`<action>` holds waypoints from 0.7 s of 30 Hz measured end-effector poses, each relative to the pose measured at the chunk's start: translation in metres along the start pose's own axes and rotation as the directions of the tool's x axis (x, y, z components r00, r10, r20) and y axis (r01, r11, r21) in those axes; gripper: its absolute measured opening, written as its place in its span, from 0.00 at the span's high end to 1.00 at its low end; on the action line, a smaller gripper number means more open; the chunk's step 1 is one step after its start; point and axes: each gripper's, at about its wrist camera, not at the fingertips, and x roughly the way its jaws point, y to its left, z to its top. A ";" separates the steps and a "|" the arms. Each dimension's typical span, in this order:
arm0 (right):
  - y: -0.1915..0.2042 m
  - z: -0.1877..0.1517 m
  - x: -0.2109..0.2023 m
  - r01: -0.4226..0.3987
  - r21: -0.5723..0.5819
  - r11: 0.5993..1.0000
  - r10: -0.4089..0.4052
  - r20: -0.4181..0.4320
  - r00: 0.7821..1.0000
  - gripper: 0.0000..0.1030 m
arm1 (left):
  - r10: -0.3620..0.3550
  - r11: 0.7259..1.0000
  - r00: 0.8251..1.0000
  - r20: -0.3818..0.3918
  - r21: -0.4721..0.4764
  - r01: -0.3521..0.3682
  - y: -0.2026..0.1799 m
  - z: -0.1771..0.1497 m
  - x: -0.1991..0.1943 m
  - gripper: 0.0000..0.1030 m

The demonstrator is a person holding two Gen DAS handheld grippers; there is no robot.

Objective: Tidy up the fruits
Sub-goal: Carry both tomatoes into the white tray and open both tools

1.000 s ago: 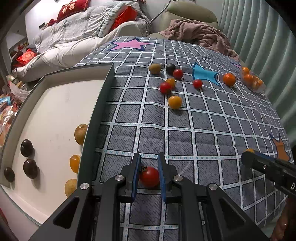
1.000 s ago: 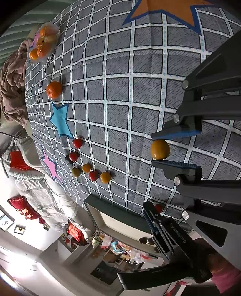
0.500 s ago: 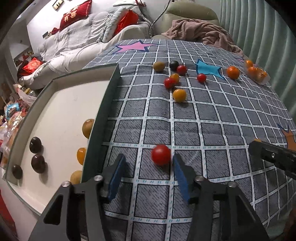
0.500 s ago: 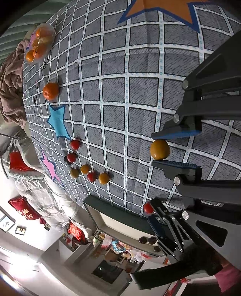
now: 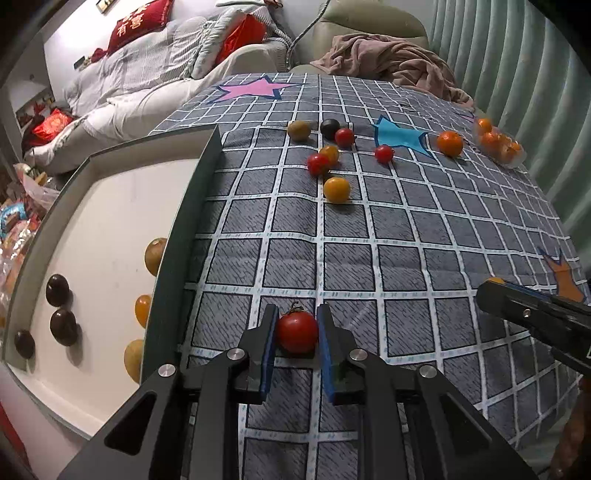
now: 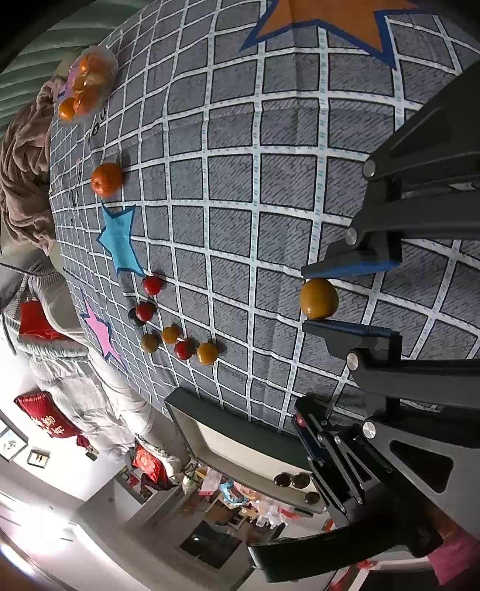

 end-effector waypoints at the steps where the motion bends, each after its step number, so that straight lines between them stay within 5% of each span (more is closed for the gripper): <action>1: 0.002 0.001 0.000 0.002 -0.005 1.000 -0.002 0.000 1.000 0.77 | -0.001 1.000 1.000 0.002 -0.002 0.001 0.000 0.001 -0.002 0.78; 12: 0.055 0.027 0.000 -0.011 -0.121 0.993 0.009 -0.013 1.000 0.77 | -0.027 0.998 0.997 0.066 -0.051 0.031 0.047 0.026 -0.042 0.78; 21: 0.145 0.067 0.026 -0.074 -0.286 0.955 0.061 -0.055 0.997 0.76 | 0.080 0.991 0.993 0.087 -0.111 -0.071 0.143 0.052 -0.057 0.78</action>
